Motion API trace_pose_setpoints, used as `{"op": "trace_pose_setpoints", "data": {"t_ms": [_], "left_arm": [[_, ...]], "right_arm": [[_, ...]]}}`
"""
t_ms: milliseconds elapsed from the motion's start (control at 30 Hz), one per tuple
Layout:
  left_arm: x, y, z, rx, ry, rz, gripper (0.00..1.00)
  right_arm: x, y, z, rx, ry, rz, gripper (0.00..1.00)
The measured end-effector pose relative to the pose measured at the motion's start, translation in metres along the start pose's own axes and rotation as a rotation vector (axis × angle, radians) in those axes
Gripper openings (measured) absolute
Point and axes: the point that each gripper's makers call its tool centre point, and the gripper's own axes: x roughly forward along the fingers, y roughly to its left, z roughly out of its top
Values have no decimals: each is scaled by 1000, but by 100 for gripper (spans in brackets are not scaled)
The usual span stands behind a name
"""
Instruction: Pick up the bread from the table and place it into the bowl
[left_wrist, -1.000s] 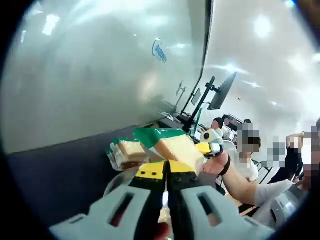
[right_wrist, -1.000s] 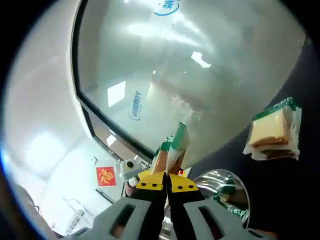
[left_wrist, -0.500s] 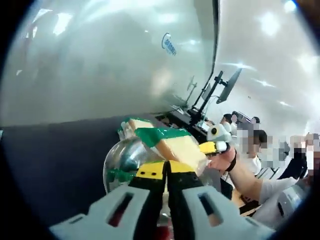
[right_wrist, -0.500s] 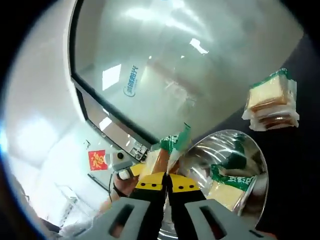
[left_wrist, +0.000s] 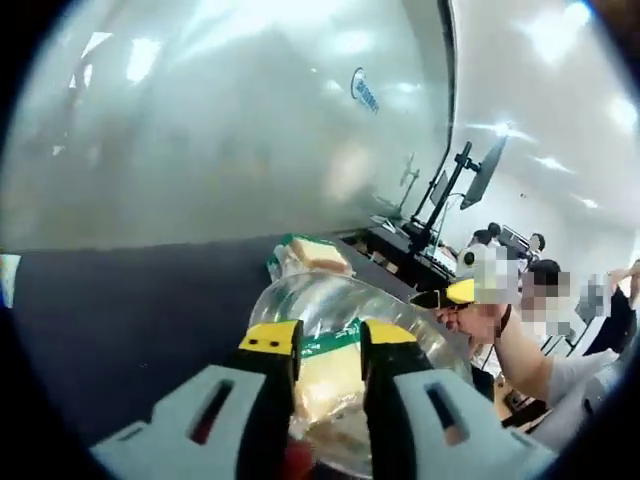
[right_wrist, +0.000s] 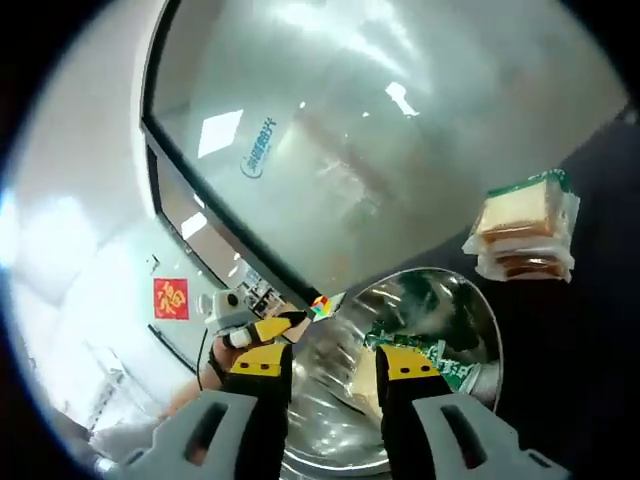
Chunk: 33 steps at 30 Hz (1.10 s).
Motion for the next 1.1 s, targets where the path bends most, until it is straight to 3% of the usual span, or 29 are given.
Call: {"op": "trace_pose_setpoints", "data": {"t_ms": [67, 133, 233, 300, 400, 567, 600, 667, 833, 900, 1033, 1100], "left_arm": [[5, -3, 9, 15, -8, -14, 17], [12, -3, 29, 57, -51, -15, 18], [27, -3, 49, 75, -77, -33, 18], [48, 1, 63, 28, -89, -71, 18], [79, 19, 70, -7, -76, -82, 18], [128, 43, 57, -100, 13, -160, 18], [136, 49, 49, -114, 54, -167, 18], [152, 64, 38, -105, 98, -168, 18], [186, 78, 31, -239, 90, -241, 12], [202, 83, 28, -242, 82, -258, 12], [229, 90, 21, -344, 80, -299, 12], [239, 91, 16, -357, 82, -323, 12]], "right_arm": [[-11, -1, 21, -4, -69, -7, 29], [-31, -11, 56, -12, -203, -51, 27], [-55, -29, 86, 47, -298, -69, 27], [-66, -48, 94, 66, -305, -94, 27], [-74, -84, 93, 122, -313, -157, 27], [-71, -140, 84, 215, -308, -201, 27], [-70, -146, 83, 228, -308, -206, 27], [-63, -164, 80, 257, -303, -218, 27], [-41, -194, 85, 296, -298, -232, 28], [-36, -204, 90, 296, -304, -238, 28], [-24, -226, 98, 327, -323, -247, 28], [-18, -234, 98, 329, -309, -251, 28]]}}
